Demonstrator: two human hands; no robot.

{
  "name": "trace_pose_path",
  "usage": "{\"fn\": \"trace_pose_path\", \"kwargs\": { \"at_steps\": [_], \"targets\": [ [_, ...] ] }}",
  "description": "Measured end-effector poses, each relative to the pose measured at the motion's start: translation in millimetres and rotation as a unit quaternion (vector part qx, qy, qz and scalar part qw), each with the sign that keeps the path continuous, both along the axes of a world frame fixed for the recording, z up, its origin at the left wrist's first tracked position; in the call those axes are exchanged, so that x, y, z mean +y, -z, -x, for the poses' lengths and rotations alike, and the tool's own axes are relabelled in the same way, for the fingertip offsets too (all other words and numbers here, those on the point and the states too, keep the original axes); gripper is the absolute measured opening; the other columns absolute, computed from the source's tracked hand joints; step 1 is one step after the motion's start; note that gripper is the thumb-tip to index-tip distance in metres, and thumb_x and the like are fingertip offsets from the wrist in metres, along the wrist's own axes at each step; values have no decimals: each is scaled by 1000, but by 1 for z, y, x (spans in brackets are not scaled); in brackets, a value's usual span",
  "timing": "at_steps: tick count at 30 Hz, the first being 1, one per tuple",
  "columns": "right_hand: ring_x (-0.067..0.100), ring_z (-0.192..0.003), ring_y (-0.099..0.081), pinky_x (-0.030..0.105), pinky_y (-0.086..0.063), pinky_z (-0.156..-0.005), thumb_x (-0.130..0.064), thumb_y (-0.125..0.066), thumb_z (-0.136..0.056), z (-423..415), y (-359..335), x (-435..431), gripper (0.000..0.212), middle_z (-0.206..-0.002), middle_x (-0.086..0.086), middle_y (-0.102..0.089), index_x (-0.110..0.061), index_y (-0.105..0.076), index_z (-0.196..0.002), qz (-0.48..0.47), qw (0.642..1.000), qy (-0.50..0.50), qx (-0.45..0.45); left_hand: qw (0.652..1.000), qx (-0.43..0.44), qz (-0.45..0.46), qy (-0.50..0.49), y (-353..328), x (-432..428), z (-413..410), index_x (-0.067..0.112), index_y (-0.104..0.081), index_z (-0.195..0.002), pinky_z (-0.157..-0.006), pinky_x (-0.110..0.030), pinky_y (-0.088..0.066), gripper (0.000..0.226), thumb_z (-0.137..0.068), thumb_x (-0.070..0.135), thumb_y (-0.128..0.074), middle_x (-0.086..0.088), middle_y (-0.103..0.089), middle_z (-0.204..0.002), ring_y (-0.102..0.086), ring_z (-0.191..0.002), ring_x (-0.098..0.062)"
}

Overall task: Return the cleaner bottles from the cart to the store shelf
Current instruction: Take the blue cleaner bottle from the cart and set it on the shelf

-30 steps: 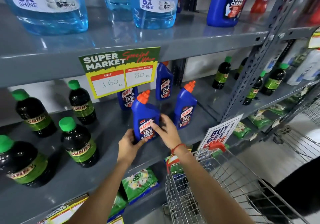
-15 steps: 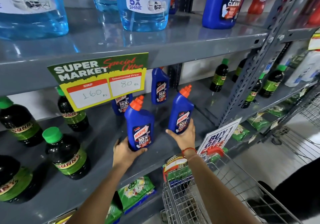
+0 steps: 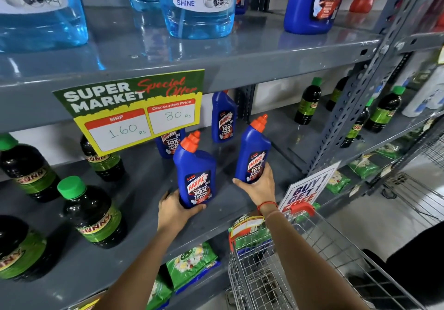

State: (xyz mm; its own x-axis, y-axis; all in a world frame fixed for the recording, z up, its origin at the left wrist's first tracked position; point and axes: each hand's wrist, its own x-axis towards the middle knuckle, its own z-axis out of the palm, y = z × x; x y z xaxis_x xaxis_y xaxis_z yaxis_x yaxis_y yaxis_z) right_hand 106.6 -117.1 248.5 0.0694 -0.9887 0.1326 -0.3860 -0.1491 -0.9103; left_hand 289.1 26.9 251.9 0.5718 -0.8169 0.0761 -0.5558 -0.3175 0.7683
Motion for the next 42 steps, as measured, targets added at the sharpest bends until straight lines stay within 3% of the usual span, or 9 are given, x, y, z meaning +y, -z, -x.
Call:
{"fn": "trace_pose_path", "kwargs": {
  "at_steps": [8, 22, 27, 29, 31, 34, 36, 39, 42],
  "targets": [
    [26, -115, -52, 46, -47, -101, -42, -87, -44, 6, -3, -1, 108, -126, 10, -52, -18, -31, -133, -18, 999, -31, -13, 1000, 5, -2, -1, 0, 2, 0, 14, -64, -99, -92, -43, -50, 60, -53, 47, -85, -10, -72, -101, -60, -102, -28],
    [27, -115, -52, 41, -46, -99, -36, -89, -46, 7, -2, 0, 108, -127, 11, -51, -16, -31, -134, -26, 999, -34, -9, 1000, 23, -20, 8, 6, 0, -3, 15, -60, -104, -92, -44, -50, 61, -56, 43, -85, -8, -70, -106, -59, -103, -27],
    [33, -123, -46, 48, -39, -106, -23, -89, -52, 3, -1, 31, 103, -133, 21, -44, -5, -33, -136, 11, 999, 10, -34, 994, 95, 51, 1, 4, 36, 3, 16, -55, -120, -84, -14, -42, 62, -65, 26, -83, 12, -60, -111, -54, -102, -3],
    [40, -120, -47, 48, -39, -105, -14, -85, -59, -5, 5, 63, 91, -129, 29, -42, 1, -36, -133, 32, 995, 71, -65, 990, 118, 80, -14, 5, 62, 4, 13, -58, -119, -83, 4, -34, 53, -71, 21, -79, 16, -57, -112, -53, -108, -3],
    [44, -110, -52, 45, -42, -99, -8, -81, -64, -18, 13, 100, 73, -120, 32, -45, 5, -44, -126, 71, 988, 102, -93, 986, 130, 105, -30, 9, 93, -1, 12, -64, -109, -80, 8, -34, 37, -74, 17, -76, 14, -61, -109, -58, -106, -7],
    [31, -93, -58, 27, -47, -84, -11, -78, -69, -49, 22, 157, 48, -105, 17, -54, -6, -57, -112, 119, 987, 24, -101, 974, 145, 154, -86, 10, 148, -17, 23, -67, -95, -83, -11, -47, 22, -77, 13, -73, 3, -72, -98, -66, -94, -8],
    [18, -89, -58, 24, -49, -79, -17, -77, -71, -76, 23, 187, 44, -101, 1, -55, -19, -57, -110, 107, 985, -87, -100, 956, 140, 200, -161, 10, 184, -37, 35, -67, -83, -73, -13, -51, 26, -78, 10, -73, 6, -73, -84, -66, -78, 2],
    [13, -97, -55, 25, -49, -84, -23, -81, -66, -123, 19, 217, 62, -106, -6, -51, -18, -52, -120, 45, 969, -231, -80, 911, 110, 254, -305, 7, 225, -72, 34, -60, -77, -67, -13, -51, 23, -74, 19, -77, 12, -68, -74, -61, -66, 7],
    [20, -109, -52, 34, -44, -97, -22, -86, -58, -165, 11, 229, 87, -121, 8, -49, -8, -41, -131, -8, 956, -291, -47, 893, 55, 228, -384, 10, 246, -107, 17, -52, -100, -81, -24, -45, 50, -63, 27, -84, -5, -55, -101, -56, -89, -8]
  ]
}}
